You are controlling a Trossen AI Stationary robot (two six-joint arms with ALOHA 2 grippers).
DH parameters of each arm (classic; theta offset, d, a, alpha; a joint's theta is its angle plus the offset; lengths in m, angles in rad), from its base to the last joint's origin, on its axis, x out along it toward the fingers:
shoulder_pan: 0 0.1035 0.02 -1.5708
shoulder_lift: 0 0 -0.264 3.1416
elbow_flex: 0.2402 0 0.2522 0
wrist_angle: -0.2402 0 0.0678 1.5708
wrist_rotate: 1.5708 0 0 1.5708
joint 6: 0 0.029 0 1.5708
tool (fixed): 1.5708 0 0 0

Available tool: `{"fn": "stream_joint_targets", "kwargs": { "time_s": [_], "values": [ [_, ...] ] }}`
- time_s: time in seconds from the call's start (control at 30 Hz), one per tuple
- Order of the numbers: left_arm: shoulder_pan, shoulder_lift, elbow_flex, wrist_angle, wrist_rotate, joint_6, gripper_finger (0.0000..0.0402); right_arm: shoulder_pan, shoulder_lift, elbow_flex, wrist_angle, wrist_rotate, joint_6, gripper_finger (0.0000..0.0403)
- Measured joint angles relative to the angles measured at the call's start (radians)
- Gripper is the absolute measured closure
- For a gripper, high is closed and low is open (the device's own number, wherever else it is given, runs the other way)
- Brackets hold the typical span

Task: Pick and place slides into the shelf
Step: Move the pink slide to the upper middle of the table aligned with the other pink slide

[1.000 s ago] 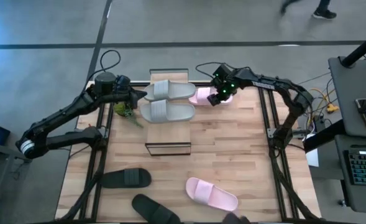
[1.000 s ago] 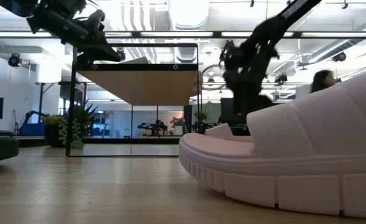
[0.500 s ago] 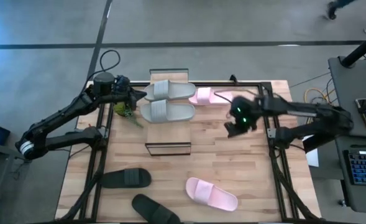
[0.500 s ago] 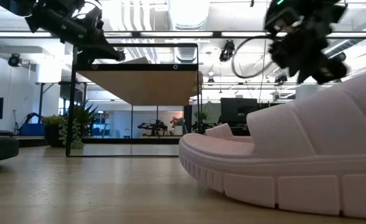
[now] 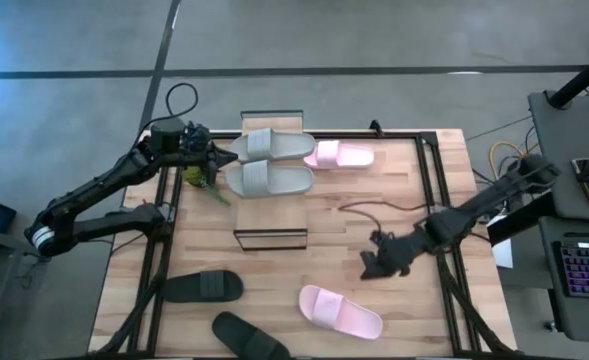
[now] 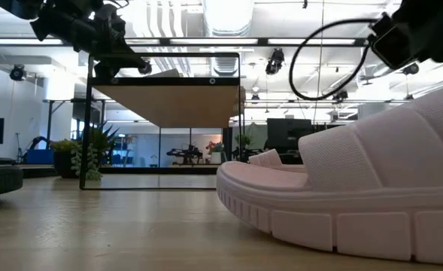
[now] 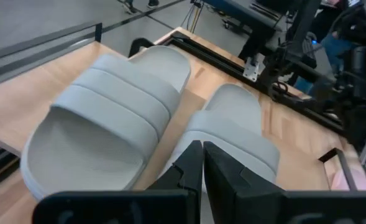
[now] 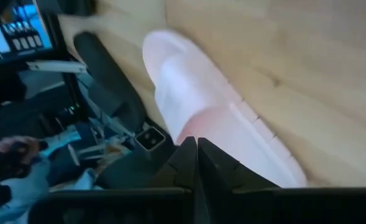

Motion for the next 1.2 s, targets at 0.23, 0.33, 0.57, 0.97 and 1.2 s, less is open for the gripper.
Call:
{"fn": "stream_joint_targets", "kwargs": {
  "time_s": [0.23,0.33,0.57,0.97,1.2],
  "values": [
    [0.000,0.000,0.000,0.000,0.007,0.028,0.0402,0.055,0.250,0.154,0.027,-0.024,0.021,0.0392],
    [0.001,-0.004,0.000,0.000,0.017,0.028,0.0402,0.070,0.336,0.197,0.068,-0.037,0.028,0.0378],
    [0.001,-0.015,0.000,0.000,0.066,0.029,0.0402,0.100,0.466,0.239,0.200,0.014,0.085,0.0303],
    [0.001,-0.019,0.000,-0.009,0.069,0.031,0.0402,0.104,0.554,0.284,0.195,0.070,0.105,0.0212],
    [0.001,-0.019,0.000,-0.009,0.070,0.051,0.0402,0.103,0.564,0.284,0.191,0.123,0.103,0.0248]
  ]
}}
